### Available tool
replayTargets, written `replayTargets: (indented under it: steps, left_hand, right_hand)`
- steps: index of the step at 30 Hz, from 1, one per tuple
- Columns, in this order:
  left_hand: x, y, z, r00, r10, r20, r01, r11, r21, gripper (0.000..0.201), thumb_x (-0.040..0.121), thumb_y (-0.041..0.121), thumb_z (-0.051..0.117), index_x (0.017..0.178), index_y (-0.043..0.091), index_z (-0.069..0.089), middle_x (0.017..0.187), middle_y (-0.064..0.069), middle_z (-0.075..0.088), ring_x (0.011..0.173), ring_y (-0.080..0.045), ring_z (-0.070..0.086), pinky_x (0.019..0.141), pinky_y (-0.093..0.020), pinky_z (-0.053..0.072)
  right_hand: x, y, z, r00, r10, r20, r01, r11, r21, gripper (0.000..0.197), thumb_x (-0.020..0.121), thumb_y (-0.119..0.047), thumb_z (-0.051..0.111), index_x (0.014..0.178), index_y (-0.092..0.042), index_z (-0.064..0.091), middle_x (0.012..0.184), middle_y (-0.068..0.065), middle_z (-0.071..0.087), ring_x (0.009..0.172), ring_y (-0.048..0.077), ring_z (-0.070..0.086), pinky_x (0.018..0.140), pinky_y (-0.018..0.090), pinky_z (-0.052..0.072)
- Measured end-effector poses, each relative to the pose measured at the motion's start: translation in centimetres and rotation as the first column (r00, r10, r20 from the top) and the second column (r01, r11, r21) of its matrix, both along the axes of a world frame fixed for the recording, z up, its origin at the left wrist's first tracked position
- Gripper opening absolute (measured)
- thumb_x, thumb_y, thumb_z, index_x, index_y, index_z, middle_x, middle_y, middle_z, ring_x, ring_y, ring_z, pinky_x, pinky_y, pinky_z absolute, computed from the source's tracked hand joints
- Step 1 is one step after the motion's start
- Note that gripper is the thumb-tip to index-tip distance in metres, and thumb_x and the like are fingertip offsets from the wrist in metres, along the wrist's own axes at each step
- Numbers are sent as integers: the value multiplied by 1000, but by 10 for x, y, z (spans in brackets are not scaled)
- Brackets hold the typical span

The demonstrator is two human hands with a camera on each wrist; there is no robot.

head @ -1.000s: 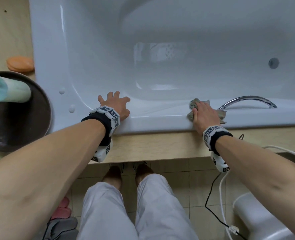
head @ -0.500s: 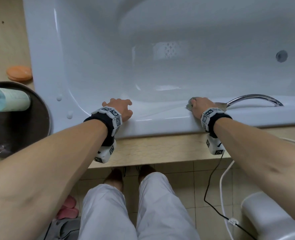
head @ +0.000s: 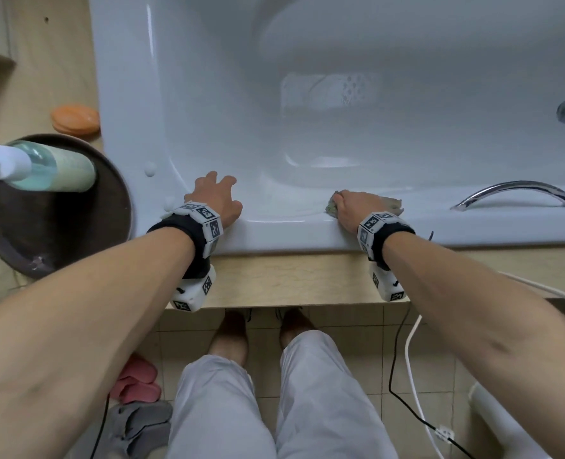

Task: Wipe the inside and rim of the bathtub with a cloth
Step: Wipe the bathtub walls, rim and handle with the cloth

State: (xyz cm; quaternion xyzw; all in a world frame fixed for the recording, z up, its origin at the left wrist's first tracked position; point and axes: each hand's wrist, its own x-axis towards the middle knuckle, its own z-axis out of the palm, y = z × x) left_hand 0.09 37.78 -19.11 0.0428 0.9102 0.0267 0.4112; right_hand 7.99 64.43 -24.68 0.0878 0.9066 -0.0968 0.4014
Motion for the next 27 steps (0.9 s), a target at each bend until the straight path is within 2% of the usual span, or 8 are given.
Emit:
replayTargets:
  steps: [5, 10, 12, 15, 17, 19, 23, 27]
  left_hand:
    - [-3, -48, -2, 997, 42, -62, -41, 999, 15, 52, 91, 24, 49, 142, 23, 40, 148, -4, 31, 138, -26, 29, 103, -46, 34]
    - [0, -80, 0, 998, 46, -42, -44, 997, 60, 54, 87, 25, 50, 140, 22, 40, 139, -3, 34, 129, -28, 37, 97, -48, 43]
    - [2, -92, 2, 999, -11, -48, 12, 1000, 28, 55, 85, 24, 51, 138, 23, 37, 140, -6, 30, 127, -30, 37, 93, -46, 44]
    - [5, -116, 2, 998, -54, -32, 53, 998, -15, 51, 83, 20, 51, 132, 22, 38, 140, -10, 27, 126, -32, 35, 89, -45, 42]
    - [5, -133, 2, 999, -37, -19, 37, 999, 4, 50, 83, 20, 52, 131, 22, 39, 141, -9, 26, 128, -30, 34, 87, -44, 43]
    - [4, -144, 5, 998, -62, -31, 63, 997, 36, 51, 84, 19, 51, 134, 22, 40, 142, -5, 27, 128, -26, 36, 82, -42, 45]
    - [0, -159, 12, 986, -162, -44, 164, 985, 57, 59, 87, 13, 47, 143, 22, 35, 154, 2, 18, 137, -21, 33, 97, -43, 42]
    - [0, -175, 15, 958, -279, -63, 282, 959, 39, 61, 86, 11, 48, 145, 18, 34, 159, 4, 9, 144, -11, 22, 103, -39, 34]
  right_hand:
    - [4, -35, 8, 997, 38, -71, -40, 999, -17, 39, 103, -30, 23, 117, -17, 56, 110, 10, 66, 99, 32, 60, 86, 39, 43]
    - [7, -83, 15, 985, 47, -165, -56, 997, -52, 33, 100, -31, 25, 101, -20, 56, 97, 4, 67, 93, 29, 63, 81, 39, 46]
    - [10, -110, 19, 984, 29, -177, -45, 995, -89, 36, 102, -34, 26, 119, -19, 53, 115, 5, 63, 109, 28, 58, 92, 39, 41]
    - [19, -154, 23, 994, 47, -103, -57, 994, -96, 60, 103, -41, 21, 154, -10, 15, 159, 10, 22, 146, 26, 22, 120, 44, 16]
    - [21, -181, 23, 996, 75, -57, -81, 990, -116, 69, 102, -39, 24, 155, -7, -6, 163, 12, -6, 151, 28, -3, 122, 46, 1]
    - [19, -200, 25, 992, 120, -33, -124, 974, -191, 78, 98, -30, 35, 152, -4, -15, 161, 16, -20, 149, 31, -16, 121, 47, -7]
    - [12, -208, 25, 958, 271, -91, -286, 913, -292, 81, 99, -21, 42, 152, -6, -17, 159, 15, -25, 147, 30, -23, 122, 46, -7]
    - [5, -201, 16, 871, 444, -211, -487, 838, -246, 66, 103, -38, 28, 156, -10, 0, 162, 15, -13, 150, 30, -13, 121, 42, 0]
